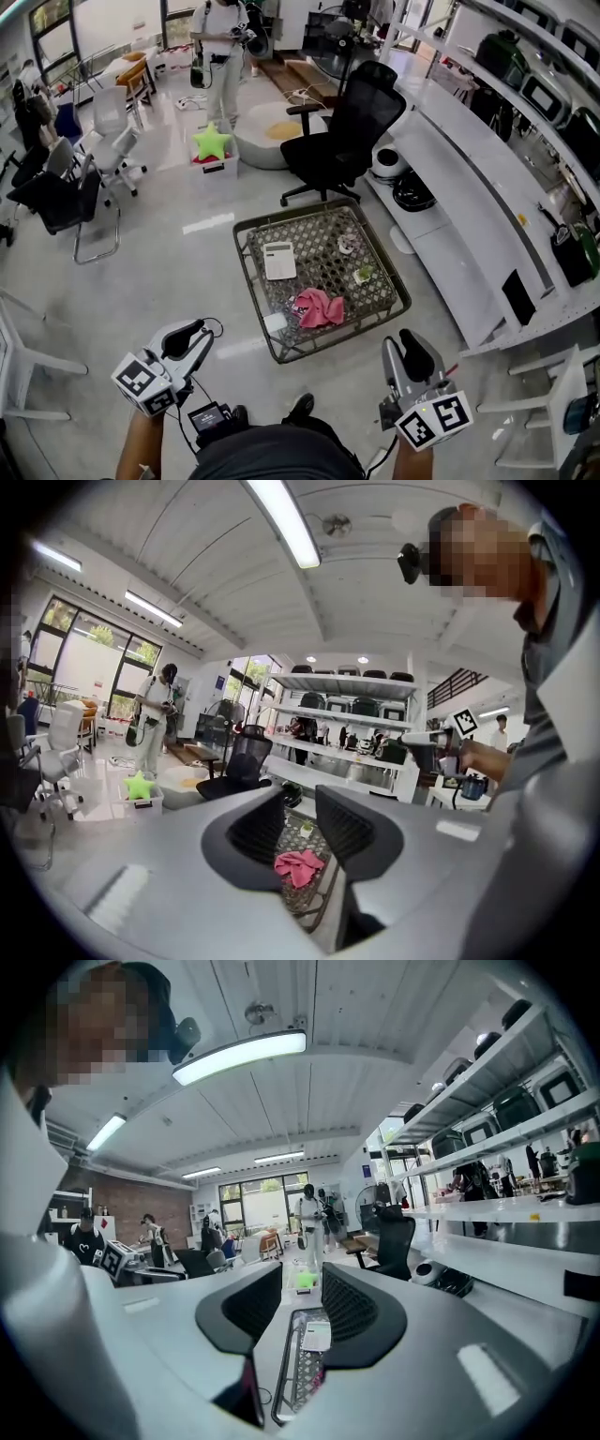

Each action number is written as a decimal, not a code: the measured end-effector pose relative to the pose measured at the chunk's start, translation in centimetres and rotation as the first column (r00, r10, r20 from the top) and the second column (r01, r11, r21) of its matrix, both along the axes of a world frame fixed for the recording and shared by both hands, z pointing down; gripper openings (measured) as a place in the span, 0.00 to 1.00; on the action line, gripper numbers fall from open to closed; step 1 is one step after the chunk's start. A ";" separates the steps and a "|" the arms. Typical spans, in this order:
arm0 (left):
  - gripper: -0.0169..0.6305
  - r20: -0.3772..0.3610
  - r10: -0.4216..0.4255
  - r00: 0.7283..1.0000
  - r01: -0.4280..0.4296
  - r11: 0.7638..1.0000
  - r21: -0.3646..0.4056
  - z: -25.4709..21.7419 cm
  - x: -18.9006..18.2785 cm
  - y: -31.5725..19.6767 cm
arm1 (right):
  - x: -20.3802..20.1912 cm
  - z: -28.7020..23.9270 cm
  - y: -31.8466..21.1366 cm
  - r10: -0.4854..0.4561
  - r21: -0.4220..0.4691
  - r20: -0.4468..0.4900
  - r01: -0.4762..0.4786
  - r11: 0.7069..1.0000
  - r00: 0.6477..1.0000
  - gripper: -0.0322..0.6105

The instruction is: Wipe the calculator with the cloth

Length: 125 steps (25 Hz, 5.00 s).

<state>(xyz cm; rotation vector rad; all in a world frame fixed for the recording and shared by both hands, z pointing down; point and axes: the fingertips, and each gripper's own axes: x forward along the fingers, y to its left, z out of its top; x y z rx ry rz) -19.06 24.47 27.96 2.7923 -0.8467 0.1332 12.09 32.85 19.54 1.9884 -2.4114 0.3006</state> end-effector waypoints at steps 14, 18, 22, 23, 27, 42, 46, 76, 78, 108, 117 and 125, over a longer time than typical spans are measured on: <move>0.19 0.036 -0.184 0.982 0.184 0.983 -0.011 0.6 3.5 -1.5 | 4.6 1.5 -7.4 -0.176 -0.015 0.036 0.177 0.984 0.984 0.23; 0.19 0.047 -0.199 0.979 0.200 0.980 -0.010 0.6 5.0 -1.9 | 5.9 1.8 -8.4 -0.200 -0.017 0.039 0.201 0.979 0.979 0.23; 0.19 0.053 -0.184 0.981 0.186 0.983 -0.016 0.7 6.3 -2.4 | 7.0 2.7 -8.8 -0.190 -0.032 0.053 0.192 0.981 0.980 0.23; 0.19 0.055 -0.175 0.983 0.177 0.984 -0.015 0.6 6.6 -2.7 | 7.2 3.0 -8.9 -0.184 -0.036 0.059 0.186 0.982 0.981 0.23; 0.19 0.053 -0.139 0.989 0.141 0.990 -0.027 1.0 7.2 -5.3 | 7.4 3.7 -10.1 -0.152 -0.047 0.064 0.155 0.987 0.986 0.23; 0.19 0.003 0.143 0.990 -0.143 0.990 0.005 0.7 11.8 -19.4 | 6.5 2.4 -15.4 0.071 -0.049 0.029 -0.069 0.996 0.997 0.23; 0.19 -0.007 0.184 0.983 -0.184 0.983 -0.012 0.9 12.8 -21.4 | 6.9 3.2 -16.5 0.111 -0.068 0.036 -0.108 0.992 0.993 0.23; 0.19 -0.010 0.104 0.994 -0.104 0.978 -0.179 6.4 15.0 -29.8 | 7.7 17.3 -28.5 -0.005 -0.324 0.121 0.044 0.945 0.993 0.23; 0.19 0.009 0.069 0.998 -0.066 0.981 -0.180 6.5 14.8 -29.7 | 7.7 19.5 -29.0 -0.036 -0.367 0.129 0.081 0.927 0.991 0.23; 0.19 0.069 -0.075 0.995 0.095 0.927 -0.363 16.3 10.4 -28.9 | 3.7 51.5 -21.2 -0.181 -0.875 0.132 0.200 0.441 0.975 0.30; 0.19 0.081 -0.070 0.994 0.095 0.922 -0.376 17.1 9.8 -29.4 | 2.9 55.8 -19.6 -0.205 -0.924 0.123 0.188 0.334 0.971 0.30; 0.19 0.098 -0.064 0.993 0.099 0.908 -0.408 18.7 9.2 -29.5 | 2.3 56.6 -19.9 -0.252 -0.929 0.133 0.209 0.306 0.958 0.29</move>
